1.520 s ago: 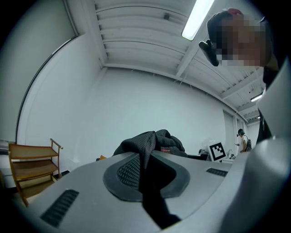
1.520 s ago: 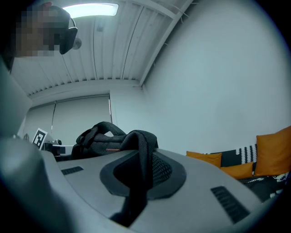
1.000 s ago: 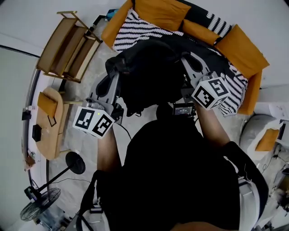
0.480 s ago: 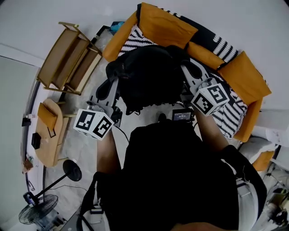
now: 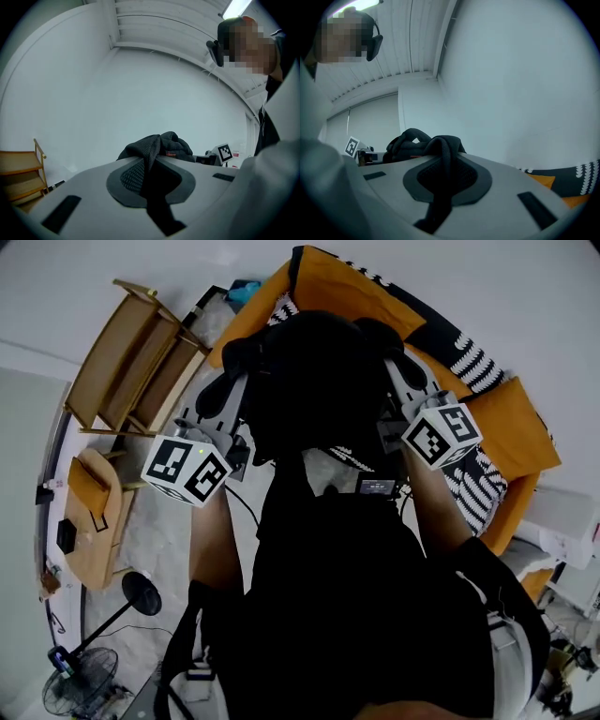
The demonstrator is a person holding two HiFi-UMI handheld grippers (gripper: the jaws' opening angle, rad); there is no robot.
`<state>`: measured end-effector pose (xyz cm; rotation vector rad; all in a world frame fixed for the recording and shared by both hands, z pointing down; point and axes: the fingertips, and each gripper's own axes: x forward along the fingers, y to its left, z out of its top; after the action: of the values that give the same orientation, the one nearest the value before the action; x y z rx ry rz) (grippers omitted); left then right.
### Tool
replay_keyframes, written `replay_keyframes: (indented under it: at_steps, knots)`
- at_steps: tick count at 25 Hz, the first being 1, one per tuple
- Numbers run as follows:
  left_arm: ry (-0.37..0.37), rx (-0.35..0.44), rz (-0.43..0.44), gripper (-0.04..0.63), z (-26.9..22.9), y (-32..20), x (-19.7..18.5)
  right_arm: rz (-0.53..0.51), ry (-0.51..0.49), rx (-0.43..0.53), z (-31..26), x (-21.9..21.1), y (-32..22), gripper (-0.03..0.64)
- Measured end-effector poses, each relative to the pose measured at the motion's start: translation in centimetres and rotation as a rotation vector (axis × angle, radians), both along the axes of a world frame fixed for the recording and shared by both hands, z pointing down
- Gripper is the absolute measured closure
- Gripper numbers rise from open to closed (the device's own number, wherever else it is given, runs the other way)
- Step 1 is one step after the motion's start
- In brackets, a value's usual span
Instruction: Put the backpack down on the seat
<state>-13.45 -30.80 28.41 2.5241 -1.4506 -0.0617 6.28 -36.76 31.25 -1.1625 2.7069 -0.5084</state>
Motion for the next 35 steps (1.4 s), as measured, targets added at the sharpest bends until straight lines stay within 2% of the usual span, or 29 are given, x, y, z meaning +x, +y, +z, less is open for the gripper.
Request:
replay_keyframes:
  at_steps: [5, 11, 17, 23, 29, 35]
  knots:
    - [-0.013, -0.014, 0.045, 0.557, 1.0, -4.4, -2.7, 0.034, 0.014, -0.015, 0.8, -2.6, -4.0, 0.571]
    - [0.008, -0.056, 0.086, 0.557, 2.8, -11.0, -6.4, 0.067, 0.029, -0.054, 2.3, -6.0, -9.8, 0.571]
    - [-0.004, -0.082, 0.159, 0.557, 3.8, -16.5, -8.1, 0.092, 0.014, -0.059, 3.6, -7.8, -14.6, 0.571]
    - [-0.007, -0.148, 0.171, 0.557, 7.0, -20.9, -9.7, 0.054, 0.027, -0.094, 7.0, -9.3, -18.4, 0.572]
    - [-0.012, -0.244, 0.183, 0.557, 11.5, -22.8, -9.5, 0.05, 0.019, -0.169, 11.5, -9.3, -21.0, 0.571]
    - [-0.018, -0.342, 0.167, 0.557, 16.5, -25.0, -9.1, 0.019, 0.052, -0.229, 15.9, -9.0, -23.3, 0.571]
